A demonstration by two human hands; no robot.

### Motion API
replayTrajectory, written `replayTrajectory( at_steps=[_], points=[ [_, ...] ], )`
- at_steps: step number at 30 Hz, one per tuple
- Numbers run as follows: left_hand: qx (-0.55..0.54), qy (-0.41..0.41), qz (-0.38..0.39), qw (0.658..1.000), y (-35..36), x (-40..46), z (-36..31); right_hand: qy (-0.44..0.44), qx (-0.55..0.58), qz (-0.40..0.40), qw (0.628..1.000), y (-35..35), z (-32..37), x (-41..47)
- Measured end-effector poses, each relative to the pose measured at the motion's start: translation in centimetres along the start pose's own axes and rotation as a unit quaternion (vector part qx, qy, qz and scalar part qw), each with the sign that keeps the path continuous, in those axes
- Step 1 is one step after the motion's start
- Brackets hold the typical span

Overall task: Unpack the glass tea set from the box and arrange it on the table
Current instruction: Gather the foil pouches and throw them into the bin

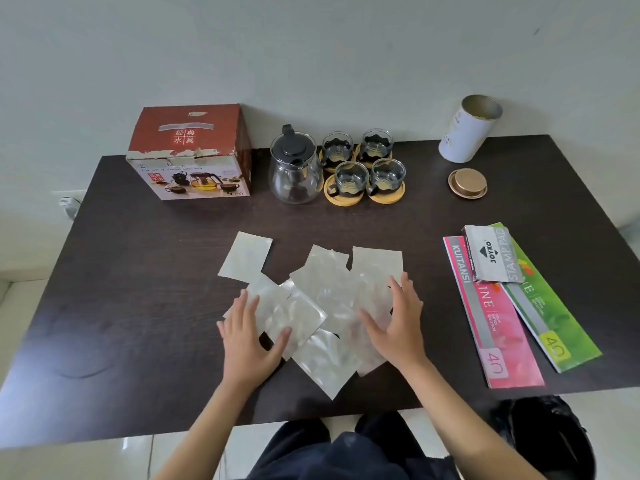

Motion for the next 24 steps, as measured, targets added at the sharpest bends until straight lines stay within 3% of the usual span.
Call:
replayTrajectory(
  at_steps=[5, 8, 13, 20, 24],
  points=[
    [0.037, -0.070, 0.024, 0.997, -2.2, 1.8, 3.7, -0.004, -0.220, 0.177, 0.959, 3.0, -1.4, -3.5],
    [0.080, -0.068, 0.065, 0.992, -1.7, 3.6, 3.6, 0.027, -0.278, 0.240, 0.930, 5.7, -2.3, -5.4],
    [0.180, -0.022, 0.121, 0.976, 2.5, 4.1, 0.3, 0.057, -0.254, 0.195, 0.946, 6.9, -0.5, -3.9],
    [0.047, 0.004, 0.100, 0.994, 3.6, 3.0, -2.1, -0.023, -0.168, 0.118, 0.978, 6.0, 2.1, 0.0],
    [0.102, -0.002, 0.103, 0.989, 1.5, 4.1, 0.0, 0.061, -0.153, 0.035, 0.986, 0.7, -0.4, 3.5]
  ],
)
Point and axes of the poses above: each hand's wrist, its own x-axis towards the middle knuckle, its own y-axis out of the palm, z = x × y, the point moved 10 cm from there along x, towards the middle knuckle, and after that the axes turned 13 degrees about z, right-handed, at the moved point
